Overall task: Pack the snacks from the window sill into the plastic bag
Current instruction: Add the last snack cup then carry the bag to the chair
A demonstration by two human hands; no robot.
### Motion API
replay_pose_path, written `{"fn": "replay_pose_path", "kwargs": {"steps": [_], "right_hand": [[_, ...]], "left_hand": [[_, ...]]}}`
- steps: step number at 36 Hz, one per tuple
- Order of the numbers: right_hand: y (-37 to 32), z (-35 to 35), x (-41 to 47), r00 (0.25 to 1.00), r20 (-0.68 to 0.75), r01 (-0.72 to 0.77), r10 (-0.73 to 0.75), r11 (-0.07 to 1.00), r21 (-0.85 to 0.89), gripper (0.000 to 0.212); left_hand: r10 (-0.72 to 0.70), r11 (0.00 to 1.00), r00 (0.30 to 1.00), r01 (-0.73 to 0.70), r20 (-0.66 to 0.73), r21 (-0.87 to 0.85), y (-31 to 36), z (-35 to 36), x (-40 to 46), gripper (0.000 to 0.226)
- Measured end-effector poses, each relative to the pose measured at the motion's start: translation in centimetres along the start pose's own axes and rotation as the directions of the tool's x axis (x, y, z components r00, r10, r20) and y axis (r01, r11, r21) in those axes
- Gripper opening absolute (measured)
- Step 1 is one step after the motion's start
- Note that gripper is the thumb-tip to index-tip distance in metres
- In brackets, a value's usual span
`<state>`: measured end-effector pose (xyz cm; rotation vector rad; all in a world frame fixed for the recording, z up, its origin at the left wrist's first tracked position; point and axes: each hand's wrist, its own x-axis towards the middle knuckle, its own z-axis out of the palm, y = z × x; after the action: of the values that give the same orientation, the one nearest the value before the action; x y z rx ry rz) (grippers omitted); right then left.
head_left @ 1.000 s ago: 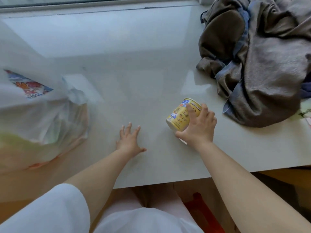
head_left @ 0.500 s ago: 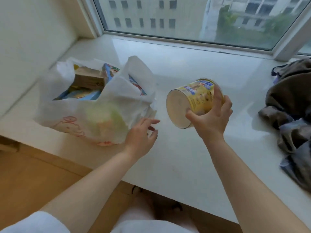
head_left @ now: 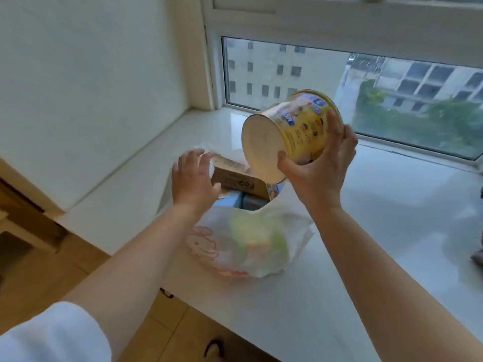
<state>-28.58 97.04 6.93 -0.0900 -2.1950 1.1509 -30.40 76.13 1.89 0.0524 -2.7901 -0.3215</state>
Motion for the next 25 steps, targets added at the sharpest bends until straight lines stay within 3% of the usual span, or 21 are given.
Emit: {"fn": "replay_pose_path", "kwargs": {"steps": [3, 5, 9, 12, 14, 16, 21, 23, 25], "right_hand": [[-1.2, 3.0, -0.6, 0.999, 0.029, -0.02, 0.021, 0.999, -0.032, 0.101], [-1.4, 4.2, -0.7, 0.997, 0.069, -0.021, 0.026, 0.997, -0.075, 0.102], [-1.8, 6.9, -0.6, 0.992, 0.125, 0.048, -0.026, 0.983, -0.178, 0.101], [-2.1, 8.8, -0.5, 0.977, 0.185, 0.149, -0.102, 0.954, -0.259, 0.102], [-1.9, 10.2, -0.5, 0.952, 0.241, 0.262, -0.188, 0.907, -0.33, 0.101], [-1.7, 11.5, -0.8, 0.916, 0.301, 0.372, -0.265, 0.839, -0.396, 0.103], [-0.7, 13.9, -1.8, 0.797, 0.487, 0.568, -0.358, 0.718, -0.401, 0.122], [-0.5, 14.3, -2.0, 0.72, 0.606, 0.627, -0.337, 0.691, -0.361, 0.125], [-1.3, 14.6, -2.2, 0.626, 0.718, 0.681, -0.304, 0.662, -0.313, 0.117]], "left_hand": [[0.03, 0.957, 0.969, -0.099, 0.247, 0.271, -2.3, 1.5, 1.9, 0.091], [-0.006, 0.941, 0.937, -0.113, 0.35, 0.318, -3.0, 2.6, 2.6, 0.083], [-0.094, 0.986, 0.939, 0.042, 0.33, 0.16, -5.7, 3.0, 4.3, 0.032], [-0.238, 0.952, 0.923, 0.283, 0.303, -0.116, -7.6, 1.4, 6.1, 0.032], [-0.309, 0.803, 0.896, 0.426, 0.32, -0.417, -8.6, 0.2, 7.5, 0.035], [-0.31, 0.543, 0.884, 0.467, 0.35, -0.698, -9.0, -0.8, 8.5, 0.033], [-0.183, 0.051, 0.897, 0.418, 0.403, -0.907, -9.7, -2.0, 8.7, 0.024], [-0.131, 0.022, 0.911, 0.398, 0.392, -0.917, -9.7, -2.9, 9.0, 0.023], [-0.085, 0.154, 0.935, 0.355, 0.346, -0.922, -9.4, -3.6, 9.6, 0.025]]}}
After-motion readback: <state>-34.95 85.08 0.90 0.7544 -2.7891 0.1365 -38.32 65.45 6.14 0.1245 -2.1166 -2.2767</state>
